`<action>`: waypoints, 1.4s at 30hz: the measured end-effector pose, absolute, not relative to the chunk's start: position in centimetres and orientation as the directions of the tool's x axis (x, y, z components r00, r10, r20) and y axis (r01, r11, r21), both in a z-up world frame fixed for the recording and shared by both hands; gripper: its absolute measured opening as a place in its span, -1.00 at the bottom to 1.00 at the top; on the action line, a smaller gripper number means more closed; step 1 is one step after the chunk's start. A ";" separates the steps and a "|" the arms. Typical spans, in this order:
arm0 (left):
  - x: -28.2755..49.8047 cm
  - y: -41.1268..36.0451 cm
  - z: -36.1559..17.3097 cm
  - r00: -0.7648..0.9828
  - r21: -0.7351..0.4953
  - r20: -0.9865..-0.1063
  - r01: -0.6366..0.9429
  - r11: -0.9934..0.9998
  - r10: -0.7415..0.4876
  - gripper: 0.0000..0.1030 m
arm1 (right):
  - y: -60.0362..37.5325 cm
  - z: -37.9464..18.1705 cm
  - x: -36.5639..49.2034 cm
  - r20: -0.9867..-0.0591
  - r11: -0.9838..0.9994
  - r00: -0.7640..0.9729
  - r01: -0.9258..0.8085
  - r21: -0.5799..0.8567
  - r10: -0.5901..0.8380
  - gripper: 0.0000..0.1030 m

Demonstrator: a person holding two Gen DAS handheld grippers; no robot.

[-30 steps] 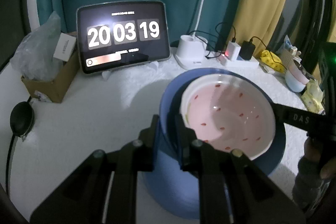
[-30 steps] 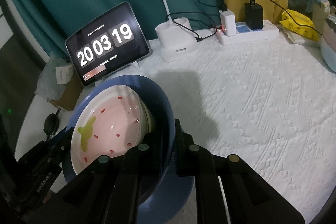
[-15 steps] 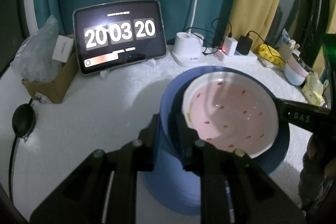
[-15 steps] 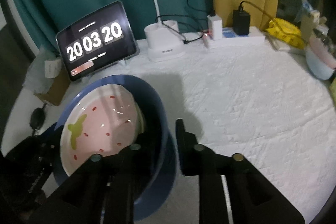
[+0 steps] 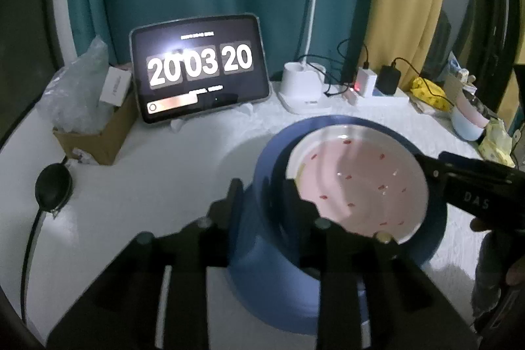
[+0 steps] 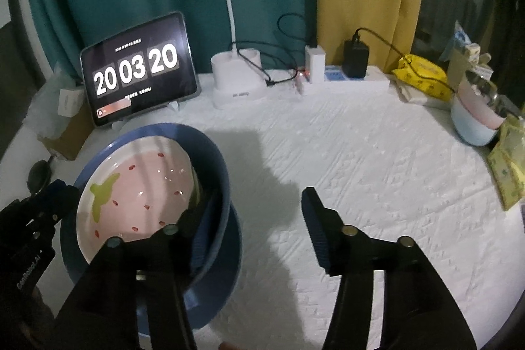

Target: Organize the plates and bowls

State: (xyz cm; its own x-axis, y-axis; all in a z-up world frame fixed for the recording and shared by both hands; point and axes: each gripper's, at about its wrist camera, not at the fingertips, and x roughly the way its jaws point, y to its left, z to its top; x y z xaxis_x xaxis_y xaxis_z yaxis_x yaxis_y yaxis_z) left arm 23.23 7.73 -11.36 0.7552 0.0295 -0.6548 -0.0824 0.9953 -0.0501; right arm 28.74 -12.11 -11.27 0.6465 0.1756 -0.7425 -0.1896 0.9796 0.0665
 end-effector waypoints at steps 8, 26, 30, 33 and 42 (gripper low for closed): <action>21.6 6.7 -10.0 0.792 -0.073 -0.610 -0.070 0.995 0.011 -0.04 | -13.2 -10.3 27.5 -0.720 0.981 0.673 -0.187 0.055 0.169 0.25; 18.4 3.3 -7.5 0.821 -0.093 -0.569 -0.011 0.996 -0.044 -0.02 | -16.3 -7.7 23.1 -0.664 0.987 0.733 -0.157 0.042 0.144 0.26; 17.5 2.6 -6.9 0.831 -0.086 -0.554 -0.005 0.996 -0.044 0.27 | -17.0 -6.9 22.1 -0.650 0.989 0.748 -0.145 0.037 0.135 0.26; 16.8 2.2 -6.5 0.839 -0.087 -0.542 0.002 0.996 -0.049 0.43 | -17.7 -6.3 21.3 -0.636 0.990 0.761 -0.139 0.035 0.130 0.26; 14.2 1.0 -4.6 0.877 -0.079 -0.478 0.009 0.997 -0.045 0.67 | -19.0 -4.2 18.5 -0.586 0.991 0.801 -0.133 0.029 0.124 0.26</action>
